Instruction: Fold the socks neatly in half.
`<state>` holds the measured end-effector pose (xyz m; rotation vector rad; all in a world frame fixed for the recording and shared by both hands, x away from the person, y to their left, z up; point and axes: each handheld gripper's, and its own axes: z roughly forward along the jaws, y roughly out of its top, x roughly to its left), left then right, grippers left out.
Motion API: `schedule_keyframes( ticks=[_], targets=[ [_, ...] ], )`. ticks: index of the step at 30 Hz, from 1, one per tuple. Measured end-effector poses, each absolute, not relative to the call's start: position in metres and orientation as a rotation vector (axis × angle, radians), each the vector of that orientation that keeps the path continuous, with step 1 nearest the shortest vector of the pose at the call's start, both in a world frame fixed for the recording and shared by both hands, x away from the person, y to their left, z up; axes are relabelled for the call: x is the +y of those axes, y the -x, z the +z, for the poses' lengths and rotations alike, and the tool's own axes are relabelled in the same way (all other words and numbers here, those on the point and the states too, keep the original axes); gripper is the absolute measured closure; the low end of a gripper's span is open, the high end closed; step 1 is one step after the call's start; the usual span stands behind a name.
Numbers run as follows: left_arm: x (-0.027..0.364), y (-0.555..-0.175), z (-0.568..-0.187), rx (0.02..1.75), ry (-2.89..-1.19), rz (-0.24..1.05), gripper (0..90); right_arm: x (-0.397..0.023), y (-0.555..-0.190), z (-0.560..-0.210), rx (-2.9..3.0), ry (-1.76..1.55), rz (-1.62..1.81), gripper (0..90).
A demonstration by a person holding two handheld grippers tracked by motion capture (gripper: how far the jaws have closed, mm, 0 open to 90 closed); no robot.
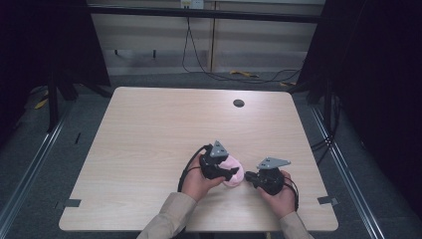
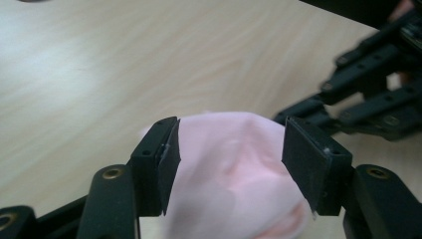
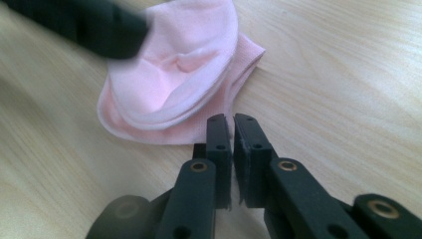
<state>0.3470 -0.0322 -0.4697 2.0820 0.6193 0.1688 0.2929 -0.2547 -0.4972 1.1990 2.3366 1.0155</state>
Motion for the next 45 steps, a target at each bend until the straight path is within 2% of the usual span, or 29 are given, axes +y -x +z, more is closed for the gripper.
schedule_keyframes(
  ticks=[5,12,23,35,45],
  targets=[
    [-0.016,-0.364,-0.479,0.717,-2.123,0.246,41.0,-0.257,-0.291,-0.492,2.304,-1.206,1.026,74.3],
    [-0.014,-0.359,-0.493,0.732,-2.195,0.234,41.6,-0.259,-0.288,-0.491,2.314,-1.2,1.019,61.5],
    [-0.017,-0.337,-0.491,0.67,-2.245,0.21,40.8,-0.252,-0.301,-0.494,2.3,-1.178,0.973,57.1],
    [-0.007,-0.326,-0.492,0.719,-2.237,0.178,36.6,-0.245,-0.317,-0.494,2.315,-1.148,0.958,55.0],
    [0.008,-0.323,-0.494,0.731,-2.244,0.169,31.3,-0.248,-0.325,-0.495,2.295,-1.157,1.009,43.9]
  ],
)
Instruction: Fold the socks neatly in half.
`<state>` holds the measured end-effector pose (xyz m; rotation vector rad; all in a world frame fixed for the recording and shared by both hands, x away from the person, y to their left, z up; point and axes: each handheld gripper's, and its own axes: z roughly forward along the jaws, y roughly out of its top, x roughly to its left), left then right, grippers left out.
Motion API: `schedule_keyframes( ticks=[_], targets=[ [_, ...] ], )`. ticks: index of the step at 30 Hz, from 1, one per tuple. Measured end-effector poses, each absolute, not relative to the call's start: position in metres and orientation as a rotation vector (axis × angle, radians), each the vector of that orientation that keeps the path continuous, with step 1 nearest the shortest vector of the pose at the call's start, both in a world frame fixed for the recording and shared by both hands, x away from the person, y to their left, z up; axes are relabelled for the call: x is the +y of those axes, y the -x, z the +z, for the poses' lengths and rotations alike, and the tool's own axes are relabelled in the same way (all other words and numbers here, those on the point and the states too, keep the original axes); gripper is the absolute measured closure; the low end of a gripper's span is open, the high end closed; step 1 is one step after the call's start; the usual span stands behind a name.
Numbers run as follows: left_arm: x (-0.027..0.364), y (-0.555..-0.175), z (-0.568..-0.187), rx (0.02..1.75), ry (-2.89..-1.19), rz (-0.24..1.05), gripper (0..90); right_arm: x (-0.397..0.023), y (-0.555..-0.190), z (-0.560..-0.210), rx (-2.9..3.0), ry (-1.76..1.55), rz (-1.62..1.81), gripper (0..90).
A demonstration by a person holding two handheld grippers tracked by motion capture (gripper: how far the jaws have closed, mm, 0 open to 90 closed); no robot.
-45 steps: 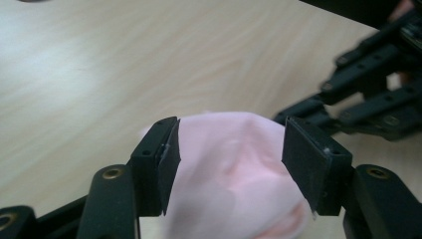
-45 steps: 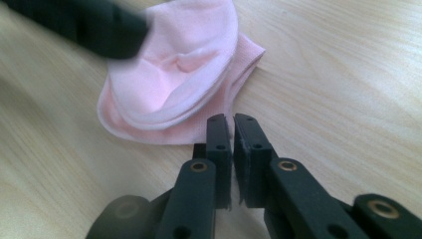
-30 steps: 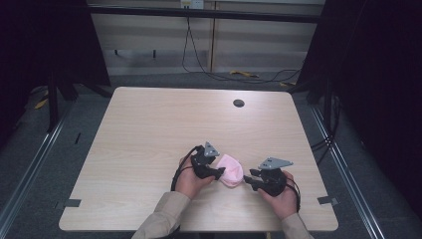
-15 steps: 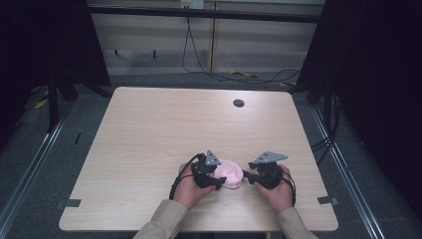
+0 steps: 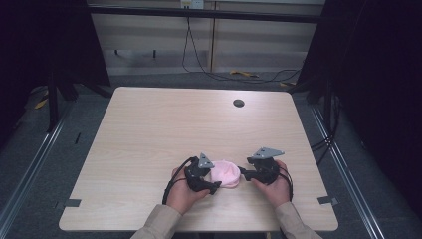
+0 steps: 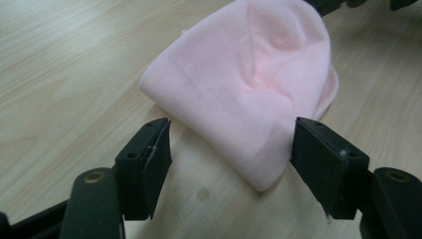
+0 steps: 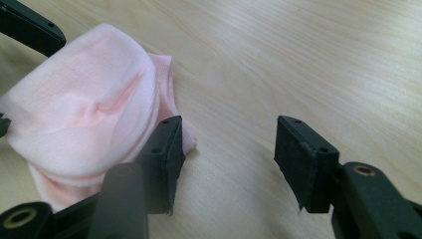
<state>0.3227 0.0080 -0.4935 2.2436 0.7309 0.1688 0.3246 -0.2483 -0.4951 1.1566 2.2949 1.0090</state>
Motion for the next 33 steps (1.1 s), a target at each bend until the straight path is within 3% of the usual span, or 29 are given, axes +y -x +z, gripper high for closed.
schedule_keyframes(
  ticks=[7,33],
  targets=[
    [0.018,-0.323,-0.495,0.725,-2.217,0.169,25.7,-0.261,-0.319,-0.495,2.299,-1.23,1.048,38.6],
    [0.066,-0.324,-0.491,0.761,-2.174,0.158,20.6,-0.265,-0.306,-0.491,2.346,-1.197,1.068,27.3]
  ],
)
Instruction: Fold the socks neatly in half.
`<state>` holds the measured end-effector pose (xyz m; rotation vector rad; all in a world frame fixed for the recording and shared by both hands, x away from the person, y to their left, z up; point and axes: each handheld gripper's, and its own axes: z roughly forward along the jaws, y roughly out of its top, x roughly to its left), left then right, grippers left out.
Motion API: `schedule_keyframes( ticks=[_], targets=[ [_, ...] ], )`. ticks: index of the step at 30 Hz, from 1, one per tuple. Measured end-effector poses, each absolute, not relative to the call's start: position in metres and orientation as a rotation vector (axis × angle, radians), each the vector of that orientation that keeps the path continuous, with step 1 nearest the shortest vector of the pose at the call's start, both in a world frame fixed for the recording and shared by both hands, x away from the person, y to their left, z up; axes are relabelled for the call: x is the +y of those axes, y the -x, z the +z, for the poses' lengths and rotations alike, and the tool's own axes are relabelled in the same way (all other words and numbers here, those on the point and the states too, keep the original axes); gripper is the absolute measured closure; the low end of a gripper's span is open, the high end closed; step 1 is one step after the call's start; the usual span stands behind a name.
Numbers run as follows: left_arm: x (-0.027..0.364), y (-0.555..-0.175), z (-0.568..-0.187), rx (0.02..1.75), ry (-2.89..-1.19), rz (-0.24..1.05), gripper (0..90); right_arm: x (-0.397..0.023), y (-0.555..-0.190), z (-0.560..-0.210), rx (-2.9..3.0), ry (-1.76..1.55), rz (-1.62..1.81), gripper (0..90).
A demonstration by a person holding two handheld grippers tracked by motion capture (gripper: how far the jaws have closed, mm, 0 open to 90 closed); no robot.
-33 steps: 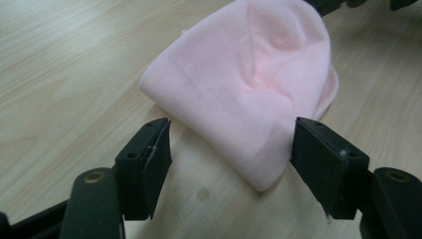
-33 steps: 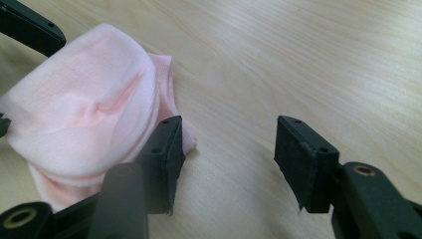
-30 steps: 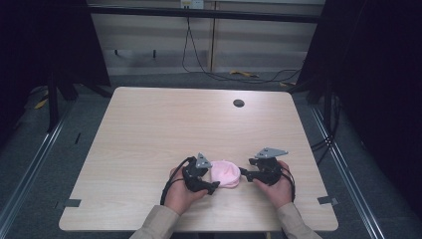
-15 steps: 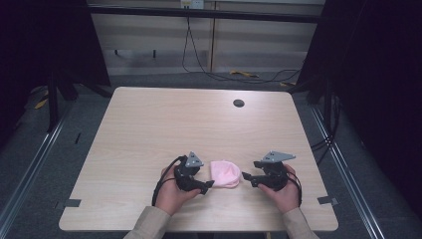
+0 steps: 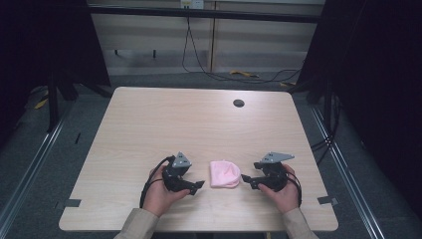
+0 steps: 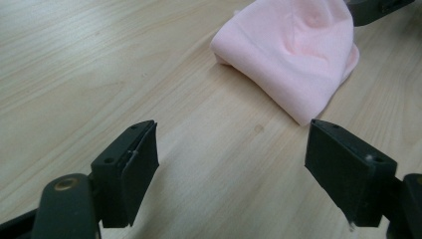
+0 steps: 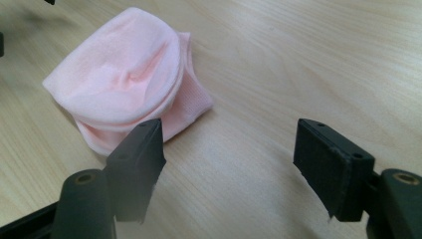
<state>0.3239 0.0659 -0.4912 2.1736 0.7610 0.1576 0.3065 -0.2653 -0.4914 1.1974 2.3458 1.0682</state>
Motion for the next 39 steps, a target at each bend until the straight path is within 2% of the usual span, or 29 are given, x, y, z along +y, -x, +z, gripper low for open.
schedule_keyframes(
  ticks=[15,39],
  targets=[
    [0.083,-0.322,-0.492,0.748,-2.156,0.14,19.2,-0.277,-0.302,-0.489,2.371,-1.208,1.088,22.3],
    [0.116,-0.325,-0.494,0.755,-2.123,0.151,16.8,-0.3,-0.287,-0.489,2.402,-1.222,1.064,20.8]
  ],
)
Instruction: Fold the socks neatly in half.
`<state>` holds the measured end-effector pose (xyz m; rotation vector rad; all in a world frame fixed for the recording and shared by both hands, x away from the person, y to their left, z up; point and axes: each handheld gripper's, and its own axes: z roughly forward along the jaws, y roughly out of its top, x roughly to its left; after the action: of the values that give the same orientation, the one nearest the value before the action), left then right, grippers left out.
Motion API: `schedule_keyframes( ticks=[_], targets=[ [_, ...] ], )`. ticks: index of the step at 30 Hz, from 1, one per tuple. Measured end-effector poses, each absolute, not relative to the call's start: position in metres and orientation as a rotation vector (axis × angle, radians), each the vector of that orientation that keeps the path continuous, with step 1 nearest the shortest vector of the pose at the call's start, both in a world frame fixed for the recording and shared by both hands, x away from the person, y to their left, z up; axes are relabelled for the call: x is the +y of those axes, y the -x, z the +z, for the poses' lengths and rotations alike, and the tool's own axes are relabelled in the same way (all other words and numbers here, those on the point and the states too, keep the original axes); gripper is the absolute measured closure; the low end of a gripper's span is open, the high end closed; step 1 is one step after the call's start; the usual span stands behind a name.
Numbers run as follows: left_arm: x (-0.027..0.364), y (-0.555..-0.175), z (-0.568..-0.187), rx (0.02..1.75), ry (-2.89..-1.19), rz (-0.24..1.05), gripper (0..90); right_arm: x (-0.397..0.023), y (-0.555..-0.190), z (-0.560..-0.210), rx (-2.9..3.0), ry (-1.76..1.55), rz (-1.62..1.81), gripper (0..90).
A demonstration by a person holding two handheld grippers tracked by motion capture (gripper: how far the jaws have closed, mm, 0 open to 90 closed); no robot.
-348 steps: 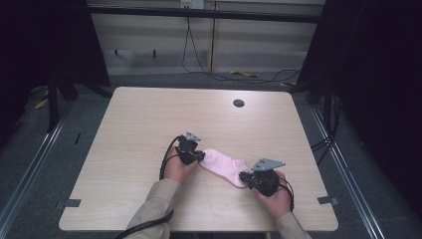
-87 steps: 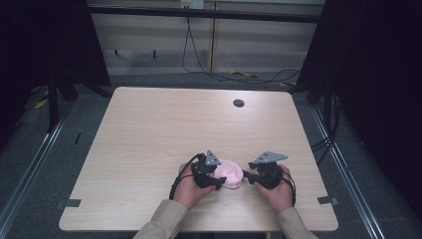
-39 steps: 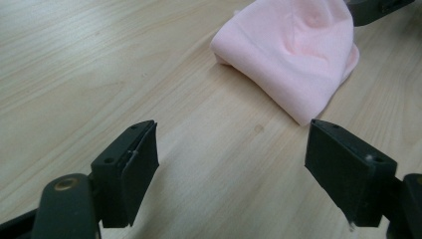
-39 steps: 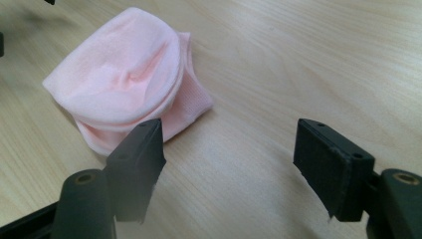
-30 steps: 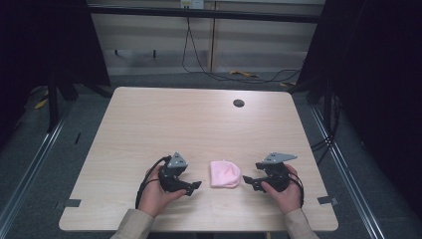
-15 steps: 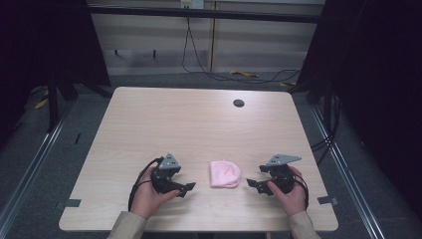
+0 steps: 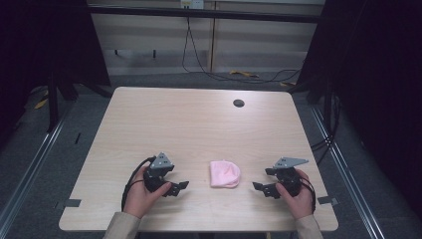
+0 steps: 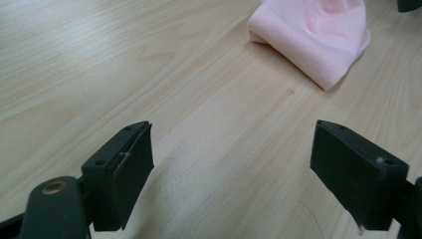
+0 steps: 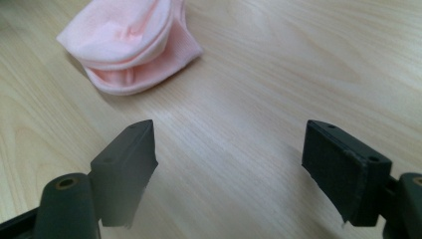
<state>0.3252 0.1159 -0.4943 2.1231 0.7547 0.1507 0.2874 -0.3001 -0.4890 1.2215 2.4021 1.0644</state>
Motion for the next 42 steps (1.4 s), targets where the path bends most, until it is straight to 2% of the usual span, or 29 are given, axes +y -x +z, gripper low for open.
schedule_keyframes(
  ticks=[18,29,42],
  targets=[
    [0.152,-0.326,-0.497,0.776,-2.132,0.163,16.7,-0.313,-0.284,-0.494,2.391,-1.237,1.027,20.8],
    [0.182,-0.326,-0.502,0.821,-2.164,0.228,16.8,-0.312,-0.283,-0.497,2.395,-1.182,1.0,18.2],
    [0.21,-0.324,-0.505,0.889,-2.114,0.243,17.0,-0.308,-0.283,-0.501,2.378,-1.128,0.99,14.6]
  ],
)
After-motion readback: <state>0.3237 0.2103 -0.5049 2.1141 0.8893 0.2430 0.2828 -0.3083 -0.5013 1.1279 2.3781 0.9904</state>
